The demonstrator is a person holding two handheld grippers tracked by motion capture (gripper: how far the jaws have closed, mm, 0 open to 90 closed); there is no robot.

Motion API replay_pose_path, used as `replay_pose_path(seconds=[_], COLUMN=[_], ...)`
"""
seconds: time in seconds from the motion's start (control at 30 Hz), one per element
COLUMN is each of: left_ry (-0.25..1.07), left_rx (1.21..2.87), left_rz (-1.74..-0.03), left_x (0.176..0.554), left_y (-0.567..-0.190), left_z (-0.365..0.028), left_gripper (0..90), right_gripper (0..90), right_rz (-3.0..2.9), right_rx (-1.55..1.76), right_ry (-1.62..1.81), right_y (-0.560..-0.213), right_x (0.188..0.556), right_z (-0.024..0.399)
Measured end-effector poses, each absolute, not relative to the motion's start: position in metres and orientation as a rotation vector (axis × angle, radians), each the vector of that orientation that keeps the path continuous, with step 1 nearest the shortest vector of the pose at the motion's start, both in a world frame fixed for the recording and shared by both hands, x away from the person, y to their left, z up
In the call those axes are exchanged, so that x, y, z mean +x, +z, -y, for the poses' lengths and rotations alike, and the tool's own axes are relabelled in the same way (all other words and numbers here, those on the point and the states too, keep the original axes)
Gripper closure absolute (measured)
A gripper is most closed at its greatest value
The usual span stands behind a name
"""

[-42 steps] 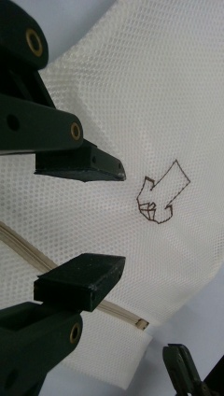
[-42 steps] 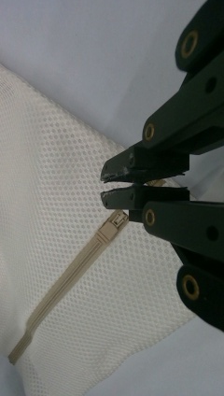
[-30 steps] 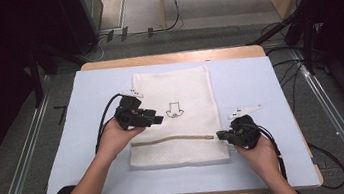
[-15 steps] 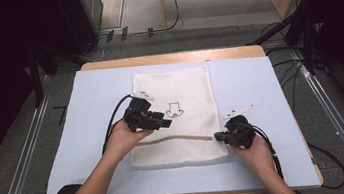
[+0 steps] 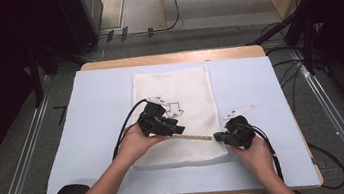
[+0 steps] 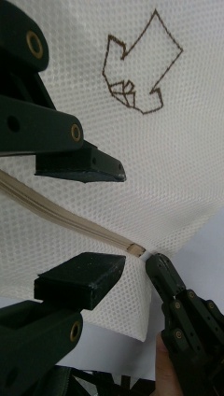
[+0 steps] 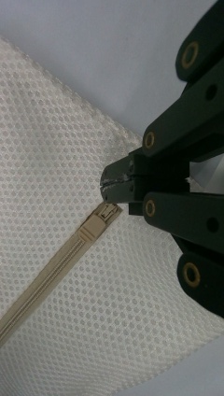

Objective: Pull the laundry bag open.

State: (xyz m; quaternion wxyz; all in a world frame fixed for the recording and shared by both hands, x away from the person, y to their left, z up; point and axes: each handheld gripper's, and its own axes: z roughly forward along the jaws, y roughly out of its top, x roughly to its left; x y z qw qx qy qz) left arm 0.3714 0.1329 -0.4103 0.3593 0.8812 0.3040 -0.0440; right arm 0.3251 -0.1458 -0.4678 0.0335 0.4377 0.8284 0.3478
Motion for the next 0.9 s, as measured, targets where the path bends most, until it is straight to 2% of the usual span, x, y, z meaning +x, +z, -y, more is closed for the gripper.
replay_pose_path(seconds=[0.33,0.37,0.57,0.9], left_ry=[-0.166,-0.172,-0.189,-0.212], left_rx=[2.318,2.308,2.345,2.353], left_rz=[-0.756,-0.765,-0.752,-0.748], left_x=[0.364,0.363,0.362,0.364], left_y=[-0.419,-0.420,-0.425,-0.431], left_z=[-0.111,-0.108,-0.096,-0.080], left_gripper=[61.6,65.1,71.2,72.4], right_gripper=[90.0,90.0,90.0,90.0], right_rz=[-2.544,-2.541,-2.537,-2.537], right_rx=[1.315,1.310,1.282,1.280], right_ry=[1.071,1.065,1.056,1.056], right_y=[-0.468,-0.468,-0.468,-0.468], right_x=[0.323,0.323,0.322,0.321], right_z=[0.145,0.145,0.144,0.144])
